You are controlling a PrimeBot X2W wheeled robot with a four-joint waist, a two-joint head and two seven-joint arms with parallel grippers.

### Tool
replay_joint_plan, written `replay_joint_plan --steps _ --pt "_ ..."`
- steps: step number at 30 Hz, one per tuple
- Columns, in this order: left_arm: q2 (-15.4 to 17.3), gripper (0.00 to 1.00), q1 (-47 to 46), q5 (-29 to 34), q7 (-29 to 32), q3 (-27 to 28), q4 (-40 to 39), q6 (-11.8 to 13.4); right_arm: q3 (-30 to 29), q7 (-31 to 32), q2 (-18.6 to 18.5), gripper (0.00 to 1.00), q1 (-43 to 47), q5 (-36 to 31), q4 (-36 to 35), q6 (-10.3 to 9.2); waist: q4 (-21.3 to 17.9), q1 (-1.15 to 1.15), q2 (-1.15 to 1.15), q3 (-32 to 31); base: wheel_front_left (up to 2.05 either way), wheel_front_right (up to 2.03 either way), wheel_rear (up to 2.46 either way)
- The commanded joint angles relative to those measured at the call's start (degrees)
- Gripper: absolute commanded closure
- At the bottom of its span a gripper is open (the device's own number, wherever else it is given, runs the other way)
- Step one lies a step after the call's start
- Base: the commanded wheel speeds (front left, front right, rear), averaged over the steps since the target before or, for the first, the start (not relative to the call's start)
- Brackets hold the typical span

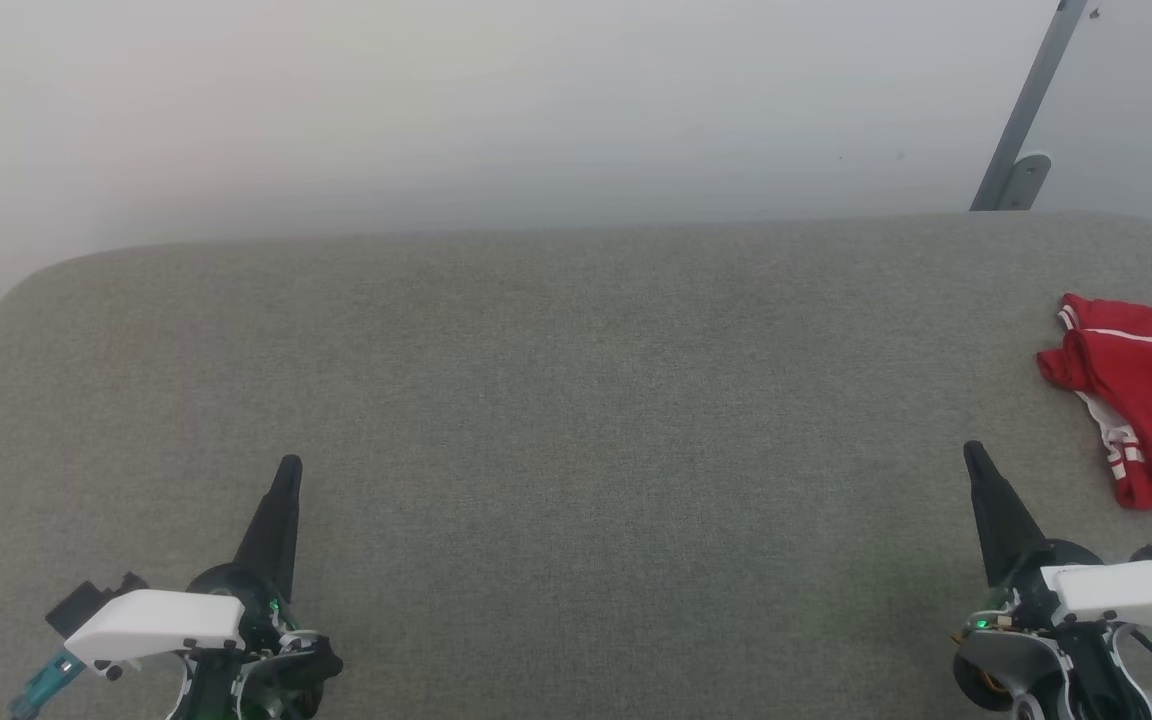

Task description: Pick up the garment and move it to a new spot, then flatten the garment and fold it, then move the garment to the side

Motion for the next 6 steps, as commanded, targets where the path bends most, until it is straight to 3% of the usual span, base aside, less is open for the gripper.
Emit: replay_joint_plan --steps 1,6 --pt "-0.1 1.00 -0.7 0.0 0.2 0.2 0.0 -0.2 0.0 0.1 0.2 1.00 -0.3 0.2 -0.2 0.00 0.0 0.00 0.00 0.0 0.00 0.00 0.00" --pt "-0.2 1.00 -0.7 0.0 0.2 0.2 0.0 -0.2 0.0 0.1 0.2 1.00 -0.3 0.2 -0.2 0.00 0.0 0.00 0.00 0.0 0.00 0.00 0.00"
